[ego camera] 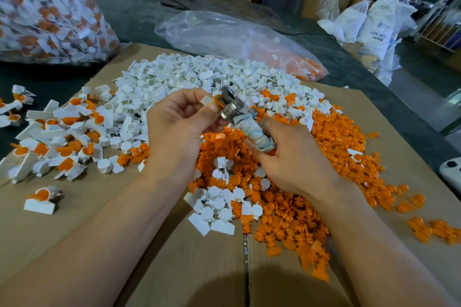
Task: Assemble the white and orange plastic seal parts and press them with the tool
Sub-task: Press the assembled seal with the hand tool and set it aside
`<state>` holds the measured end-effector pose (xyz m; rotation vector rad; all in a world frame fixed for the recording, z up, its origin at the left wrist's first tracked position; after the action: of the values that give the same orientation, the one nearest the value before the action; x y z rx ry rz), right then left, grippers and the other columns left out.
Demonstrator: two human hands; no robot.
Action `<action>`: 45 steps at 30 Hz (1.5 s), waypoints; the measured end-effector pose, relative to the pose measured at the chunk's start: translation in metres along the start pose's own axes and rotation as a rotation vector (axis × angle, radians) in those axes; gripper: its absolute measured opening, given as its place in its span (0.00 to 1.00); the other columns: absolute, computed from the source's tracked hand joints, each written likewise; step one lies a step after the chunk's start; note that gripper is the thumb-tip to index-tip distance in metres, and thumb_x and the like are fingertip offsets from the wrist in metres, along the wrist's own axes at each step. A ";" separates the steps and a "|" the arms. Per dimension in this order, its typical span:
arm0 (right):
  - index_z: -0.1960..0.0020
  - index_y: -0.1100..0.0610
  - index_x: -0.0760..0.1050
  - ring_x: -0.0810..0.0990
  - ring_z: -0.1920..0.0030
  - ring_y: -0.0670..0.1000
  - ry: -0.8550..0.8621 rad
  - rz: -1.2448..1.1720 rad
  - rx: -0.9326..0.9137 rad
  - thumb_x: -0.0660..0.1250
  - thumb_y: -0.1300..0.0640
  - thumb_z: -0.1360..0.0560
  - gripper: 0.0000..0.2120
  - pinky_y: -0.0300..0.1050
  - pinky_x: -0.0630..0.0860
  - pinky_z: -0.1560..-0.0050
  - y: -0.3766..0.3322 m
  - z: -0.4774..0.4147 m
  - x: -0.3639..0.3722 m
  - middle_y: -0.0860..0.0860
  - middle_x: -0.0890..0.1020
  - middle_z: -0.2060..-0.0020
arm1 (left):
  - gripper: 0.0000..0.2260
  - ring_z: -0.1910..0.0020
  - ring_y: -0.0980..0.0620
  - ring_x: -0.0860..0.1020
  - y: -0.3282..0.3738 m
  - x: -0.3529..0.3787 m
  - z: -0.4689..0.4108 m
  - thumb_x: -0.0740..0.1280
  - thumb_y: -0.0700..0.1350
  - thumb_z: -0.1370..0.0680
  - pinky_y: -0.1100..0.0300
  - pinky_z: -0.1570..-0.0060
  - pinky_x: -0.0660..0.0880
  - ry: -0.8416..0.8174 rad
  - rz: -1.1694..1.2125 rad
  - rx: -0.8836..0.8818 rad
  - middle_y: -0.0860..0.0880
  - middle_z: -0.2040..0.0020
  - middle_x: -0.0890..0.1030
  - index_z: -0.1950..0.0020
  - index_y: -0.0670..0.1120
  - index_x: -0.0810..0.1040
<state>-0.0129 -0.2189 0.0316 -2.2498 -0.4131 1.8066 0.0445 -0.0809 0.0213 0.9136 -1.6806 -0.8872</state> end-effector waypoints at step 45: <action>0.42 0.57 0.71 0.73 0.47 0.54 -0.014 0.271 0.367 0.65 0.31 0.36 0.35 0.44 0.64 0.56 0.070 -0.010 0.000 0.54 0.76 0.47 | 0.10 0.77 0.53 0.78 -0.004 0.015 0.011 0.68 0.31 0.29 0.65 0.77 0.74 -0.206 -0.265 -0.191 0.50 0.73 0.81 0.61 0.45 0.82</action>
<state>0.0020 -0.2846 0.0096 -2.1104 0.2205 1.8389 0.0313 -0.0943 0.0210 0.9528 -1.6347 -1.3362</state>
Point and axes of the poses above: each hand's wrist, its own z-axis away from the middle knuckle, its own x-axis out of the palm, y = z × x, the point moved 5 cm from there along -z, towards the middle knuckle
